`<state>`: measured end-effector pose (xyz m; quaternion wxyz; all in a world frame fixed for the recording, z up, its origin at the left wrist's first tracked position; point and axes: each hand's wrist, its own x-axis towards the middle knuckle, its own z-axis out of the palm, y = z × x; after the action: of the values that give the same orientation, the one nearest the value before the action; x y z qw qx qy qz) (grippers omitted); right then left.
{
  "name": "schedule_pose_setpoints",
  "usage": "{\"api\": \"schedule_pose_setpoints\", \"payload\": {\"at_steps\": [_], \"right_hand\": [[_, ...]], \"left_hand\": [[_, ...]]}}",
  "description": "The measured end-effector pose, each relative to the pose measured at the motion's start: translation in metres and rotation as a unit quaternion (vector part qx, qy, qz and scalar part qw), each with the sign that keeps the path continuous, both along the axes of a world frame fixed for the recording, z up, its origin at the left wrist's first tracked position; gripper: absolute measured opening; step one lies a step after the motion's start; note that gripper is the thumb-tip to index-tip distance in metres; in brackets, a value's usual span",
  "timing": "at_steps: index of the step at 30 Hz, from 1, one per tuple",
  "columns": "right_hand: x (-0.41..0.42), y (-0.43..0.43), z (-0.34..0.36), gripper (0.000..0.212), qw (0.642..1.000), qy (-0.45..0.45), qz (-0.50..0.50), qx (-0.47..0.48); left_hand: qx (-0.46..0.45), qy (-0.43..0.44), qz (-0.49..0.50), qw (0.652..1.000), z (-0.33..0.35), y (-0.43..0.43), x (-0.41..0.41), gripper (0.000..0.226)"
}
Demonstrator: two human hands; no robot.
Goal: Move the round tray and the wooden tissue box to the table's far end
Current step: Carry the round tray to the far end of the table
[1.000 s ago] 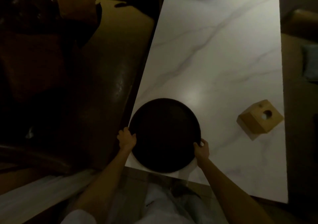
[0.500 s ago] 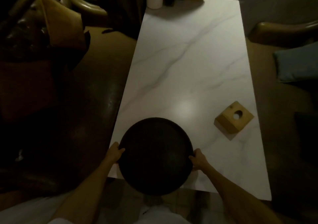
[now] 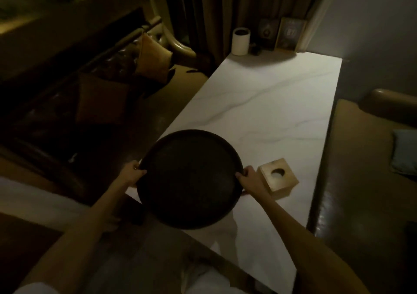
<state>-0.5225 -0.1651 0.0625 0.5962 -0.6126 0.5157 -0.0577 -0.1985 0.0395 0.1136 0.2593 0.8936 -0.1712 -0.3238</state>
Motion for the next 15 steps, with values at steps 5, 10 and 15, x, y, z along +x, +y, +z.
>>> {"api": "schedule_pose_setpoints", "payload": {"at_steps": [5, 10, 15], "right_hand": [[-0.051, -0.023, 0.044, 0.040, 0.986, 0.007, 0.025, -0.166], [-0.091, -0.039, 0.095, 0.037, 0.973, 0.016, 0.044, -0.224], [-0.092, -0.049, 0.135, 0.031, 0.959, 0.003, 0.085, -0.269]], "left_hand": [[-0.070, -0.016, 0.011, 0.997, 0.032, 0.011, -0.070, 0.011], [-0.131, -0.012, 0.005, 0.991, 0.042, 0.012, -0.108, 0.010], [-0.187, -0.040, 0.068, 0.979, 0.071, 0.027, -0.141, 0.026]]}}
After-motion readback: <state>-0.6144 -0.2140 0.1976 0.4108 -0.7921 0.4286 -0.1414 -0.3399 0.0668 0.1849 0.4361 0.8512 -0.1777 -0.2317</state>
